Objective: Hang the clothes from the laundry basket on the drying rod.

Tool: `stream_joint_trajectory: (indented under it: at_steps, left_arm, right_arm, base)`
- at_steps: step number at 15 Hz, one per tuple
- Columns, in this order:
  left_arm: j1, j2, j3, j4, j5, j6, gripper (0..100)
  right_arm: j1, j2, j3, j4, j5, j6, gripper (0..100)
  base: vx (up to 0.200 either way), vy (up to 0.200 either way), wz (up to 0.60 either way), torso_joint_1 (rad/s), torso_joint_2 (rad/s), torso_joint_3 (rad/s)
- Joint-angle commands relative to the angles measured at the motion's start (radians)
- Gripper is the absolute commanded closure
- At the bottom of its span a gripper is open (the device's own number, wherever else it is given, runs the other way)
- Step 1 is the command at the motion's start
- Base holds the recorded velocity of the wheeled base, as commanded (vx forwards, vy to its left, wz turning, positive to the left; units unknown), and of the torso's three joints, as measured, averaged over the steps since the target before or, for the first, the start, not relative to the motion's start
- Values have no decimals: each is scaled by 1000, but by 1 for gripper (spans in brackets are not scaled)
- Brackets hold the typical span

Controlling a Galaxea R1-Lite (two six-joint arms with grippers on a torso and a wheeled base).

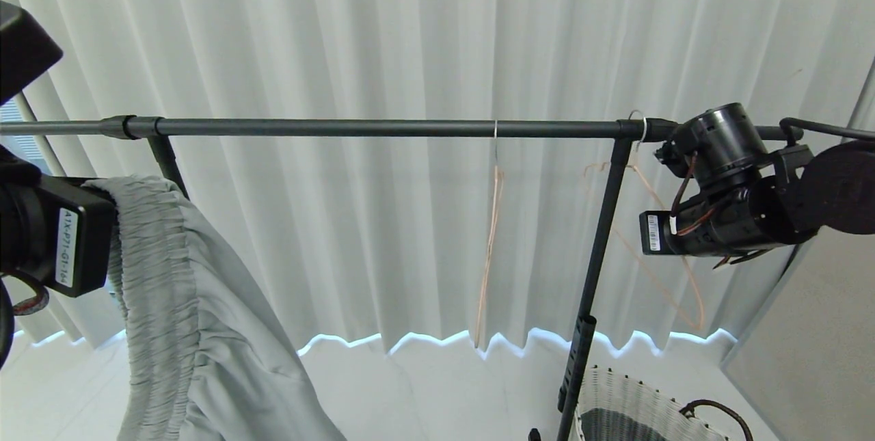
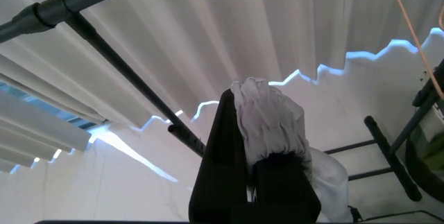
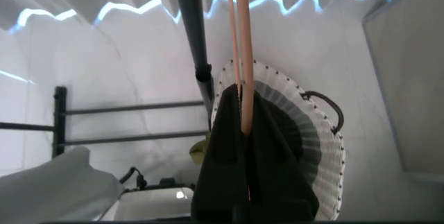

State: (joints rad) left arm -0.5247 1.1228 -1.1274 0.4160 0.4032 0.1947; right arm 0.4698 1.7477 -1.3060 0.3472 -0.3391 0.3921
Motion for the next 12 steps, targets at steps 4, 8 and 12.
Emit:
stream_joint_trajectory:
  at_steps: [4, 8, 12]
  left_arm:
    - [0, -8, 2, 0, 0, 0, 100]
    - [0, -17, 8, -2, 0, -1, 100]
    - [0, -17, 18, -2, 0, -1, 100]
  right_arm:
    - [9, -94, 8, 7, 0, 2, 100]
    - [26, -198, 65, 52, -17, 24, 100]
    - [50, -277, 114, 98, -18, 30, 100]
  base:
    - [0, 0, 0, 0, 0, 0]
    - [0, 0, 0, 0, 0, 0]
    - [-50, 0, 0, 1, 1, -1]
